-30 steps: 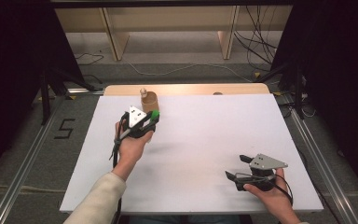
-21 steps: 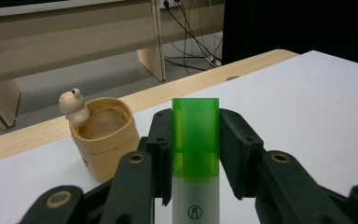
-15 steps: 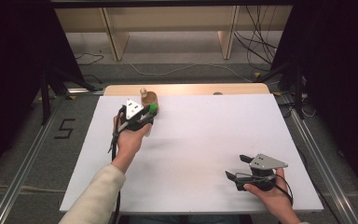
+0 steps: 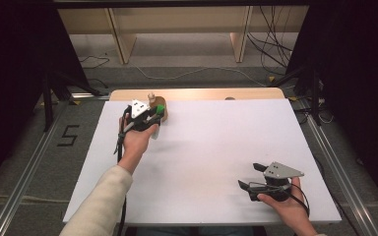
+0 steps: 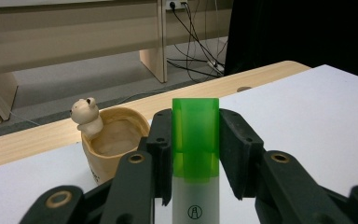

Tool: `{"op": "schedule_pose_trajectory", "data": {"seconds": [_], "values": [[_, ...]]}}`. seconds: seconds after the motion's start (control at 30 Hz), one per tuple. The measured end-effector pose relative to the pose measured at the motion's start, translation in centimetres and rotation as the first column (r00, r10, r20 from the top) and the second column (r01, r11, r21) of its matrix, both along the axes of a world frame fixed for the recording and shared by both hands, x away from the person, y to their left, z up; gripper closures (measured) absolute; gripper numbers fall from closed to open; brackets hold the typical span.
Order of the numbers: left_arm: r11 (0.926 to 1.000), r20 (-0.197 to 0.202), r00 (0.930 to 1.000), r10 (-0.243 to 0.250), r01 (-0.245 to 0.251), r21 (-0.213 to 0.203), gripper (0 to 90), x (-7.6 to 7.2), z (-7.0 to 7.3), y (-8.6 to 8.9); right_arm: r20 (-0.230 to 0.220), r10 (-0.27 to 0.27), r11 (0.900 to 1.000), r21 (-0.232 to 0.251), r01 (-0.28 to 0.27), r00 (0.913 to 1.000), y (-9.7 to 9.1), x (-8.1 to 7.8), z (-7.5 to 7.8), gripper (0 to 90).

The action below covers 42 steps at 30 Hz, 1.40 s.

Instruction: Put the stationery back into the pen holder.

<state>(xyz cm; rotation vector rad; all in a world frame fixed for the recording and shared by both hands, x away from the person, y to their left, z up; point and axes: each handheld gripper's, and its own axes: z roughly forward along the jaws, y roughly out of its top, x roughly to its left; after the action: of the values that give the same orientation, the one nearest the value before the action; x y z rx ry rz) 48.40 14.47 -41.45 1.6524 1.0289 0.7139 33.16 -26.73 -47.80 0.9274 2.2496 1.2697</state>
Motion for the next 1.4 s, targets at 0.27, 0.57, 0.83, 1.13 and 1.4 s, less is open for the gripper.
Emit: {"op": "schedule_pose_trajectory", "data": {"seconds": [0.27, 0.57, 0.83, 1.13, 1.4], "values": [[1.0000, -0.008, 1.0000, 0.000, 0.000, -0.005, 67.0, 0.9, 0.2, 0.0, 0.001, 0.002, 1.0000, 0.003, -0.002, 1.0000, 0.0, 0.0, 0.0, 17.4], [1.0000, 0.009, 0.9999, -0.004, 0.004, -0.004, 67.0, 1.5, 0.7, 0.0, 0.000, 0.001, 1.0000, -0.001, -0.001, 1.0000, 0.0, 0.0, 0.0, 17.4], [0.9997, 0.028, 0.9996, -0.008, 0.009, -0.022, 67.0, 2.2, 0.9, -0.1, 0.001, 0.002, 1.0000, 0.003, -0.002, 1.0000, 0.0, 0.0, -0.1, 17.4], [0.9997, 0.037, 0.9992, -0.015, 0.016, -0.017, 67.0, 3.1, 0.9, 0.1, 0.000, 0.002, 1.0000, 0.005, -0.002, 1.0000, 0.0, 0.1, -0.1, 17.4], [0.9999, 0.038, 0.9992, -0.012, 0.012, 0.007, 67.0, 4.4, 1.1, 0.3, 0.000, 0.003, 1.0000, 0.006, -0.003, 1.0000, 0.0, 0.1, -0.1, 17.4]]}}
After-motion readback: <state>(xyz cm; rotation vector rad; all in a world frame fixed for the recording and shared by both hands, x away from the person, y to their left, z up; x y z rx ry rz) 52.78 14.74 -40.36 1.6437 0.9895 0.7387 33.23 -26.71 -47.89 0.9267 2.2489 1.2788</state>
